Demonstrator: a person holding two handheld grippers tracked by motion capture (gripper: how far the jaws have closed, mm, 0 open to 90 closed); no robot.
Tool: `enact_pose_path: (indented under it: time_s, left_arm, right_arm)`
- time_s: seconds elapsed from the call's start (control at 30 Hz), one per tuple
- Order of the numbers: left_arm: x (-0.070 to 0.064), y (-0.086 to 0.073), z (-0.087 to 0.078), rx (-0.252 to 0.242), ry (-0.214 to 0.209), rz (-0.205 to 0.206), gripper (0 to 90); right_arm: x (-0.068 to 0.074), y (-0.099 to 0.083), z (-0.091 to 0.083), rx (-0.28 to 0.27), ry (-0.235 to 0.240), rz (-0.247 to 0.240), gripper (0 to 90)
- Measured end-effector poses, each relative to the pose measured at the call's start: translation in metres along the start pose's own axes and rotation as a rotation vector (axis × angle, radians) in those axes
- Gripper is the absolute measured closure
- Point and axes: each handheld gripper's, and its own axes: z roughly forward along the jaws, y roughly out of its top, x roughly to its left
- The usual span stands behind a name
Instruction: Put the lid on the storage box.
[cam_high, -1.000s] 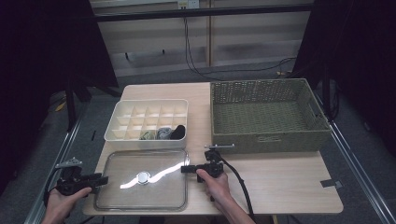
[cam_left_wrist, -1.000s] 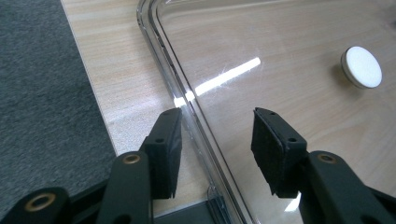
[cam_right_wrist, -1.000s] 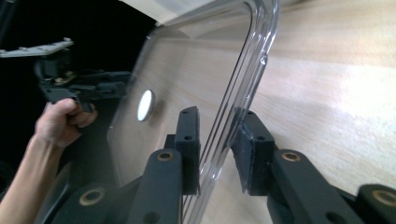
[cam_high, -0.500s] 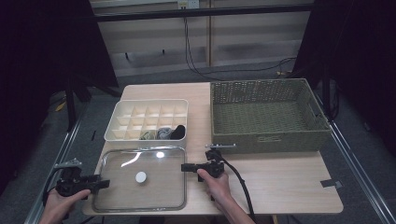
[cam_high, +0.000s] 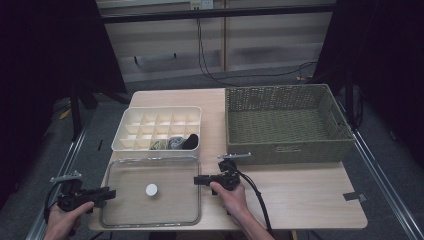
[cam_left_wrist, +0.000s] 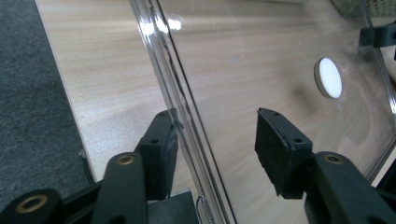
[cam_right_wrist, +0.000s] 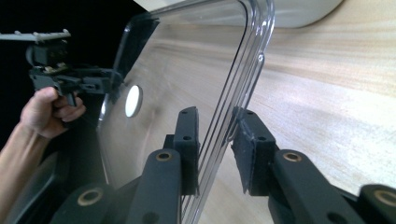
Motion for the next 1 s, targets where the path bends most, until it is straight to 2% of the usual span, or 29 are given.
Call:
enact_pose_path:
  time_s: [0.13,0.2,0.3,0.6,0.8,0.9,1.0]
  left_arm:
    - [-0.003,0.001,-0.006,-0.037,-0.001,0.004,55.5]
    - [-0.004,0.002,-0.007,-0.039,-0.001,0.010,56.6]
    - [-0.005,0.004,-0.009,-0.060,-0.021,0.004,59.9]
    - [-0.011,0.011,-0.013,-0.095,-0.006,0.027,63.9]
    - [-0.016,0.021,-0.016,-0.132,-0.004,0.043,67.9]
    - [-0.018,0.026,-0.016,-0.140,0.005,0.059,69.4]
    - [-0.020,0.029,-0.016,-0.152,0.005,0.058,70.5]
  right_arm:
    - [0.005,0.005,-0.004,-0.001,-0.011,-0.012,72.2]
    - [0.008,0.007,-0.006,-0.001,-0.022,-0.017,72.2]
    - [0.010,0.010,-0.009,-0.007,-0.034,-0.030,72.2]
    - [0.017,0.019,-0.017,-0.028,-0.050,-0.067,74.0]
    - [0.024,0.030,-0.026,-0.057,-0.057,-0.087,76.2]
    - [0.026,0.036,-0.030,-0.067,-0.075,-0.106,76.5]
    - [0.028,0.040,-0.032,-0.074,-0.079,-0.109,76.5]
